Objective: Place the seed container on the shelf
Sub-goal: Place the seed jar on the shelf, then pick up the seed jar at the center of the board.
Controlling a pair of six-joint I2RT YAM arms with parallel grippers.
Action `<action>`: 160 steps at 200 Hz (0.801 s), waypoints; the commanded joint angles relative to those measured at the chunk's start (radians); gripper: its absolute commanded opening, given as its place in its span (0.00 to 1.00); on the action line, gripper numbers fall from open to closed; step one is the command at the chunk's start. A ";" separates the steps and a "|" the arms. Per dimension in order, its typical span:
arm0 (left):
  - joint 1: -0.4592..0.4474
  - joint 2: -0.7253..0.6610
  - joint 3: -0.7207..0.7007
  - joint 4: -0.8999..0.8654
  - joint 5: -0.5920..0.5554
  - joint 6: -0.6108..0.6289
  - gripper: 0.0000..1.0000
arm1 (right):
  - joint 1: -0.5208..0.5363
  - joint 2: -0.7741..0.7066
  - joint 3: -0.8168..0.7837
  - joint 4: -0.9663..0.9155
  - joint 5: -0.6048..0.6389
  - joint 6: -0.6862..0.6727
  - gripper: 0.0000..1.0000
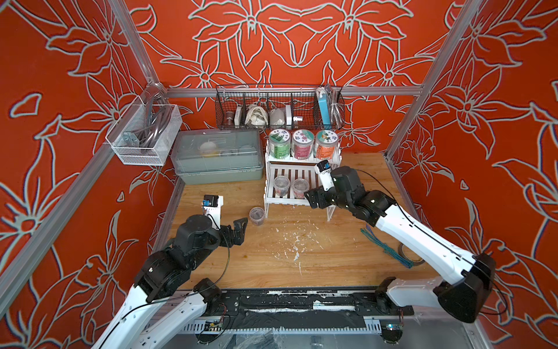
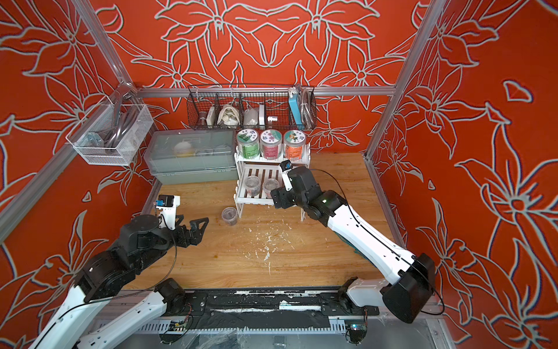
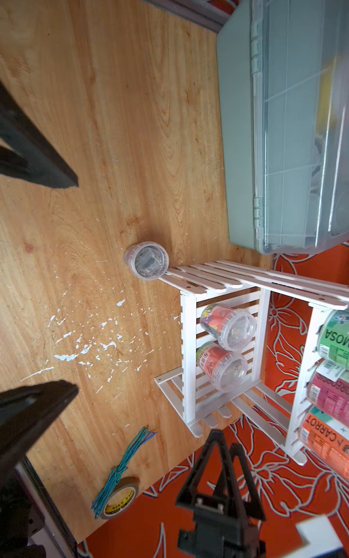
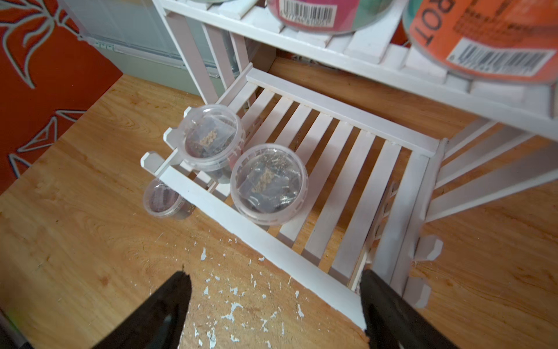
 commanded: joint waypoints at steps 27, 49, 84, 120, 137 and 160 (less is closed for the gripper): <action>0.006 0.075 -0.079 0.100 0.033 -0.005 0.99 | -0.006 -0.107 -0.072 -0.082 -0.127 -0.029 0.91; 0.007 0.119 -0.105 0.121 0.036 -0.014 0.99 | -0.005 -0.169 -0.130 -0.066 -0.150 -0.026 0.91; 0.008 0.176 -0.149 0.167 0.030 -0.032 0.99 | -0.005 -0.219 -0.182 -0.060 -0.216 -0.028 0.91; 0.041 0.253 -0.207 0.257 0.051 -0.035 0.99 | -0.004 -0.251 -0.236 -0.049 -0.263 -0.023 0.90; 0.081 0.318 -0.214 0.296 0.082 -0.028 0.99 | -0.005 -0.268 -0.260 -0.036 -0.278 -0.016 0.90; 0.119 0.417 -0.234 0.383 0.131 0.001 0.99 | -0.003 -0.277 -0.283 -0.026 -0.292 -0.014 0.90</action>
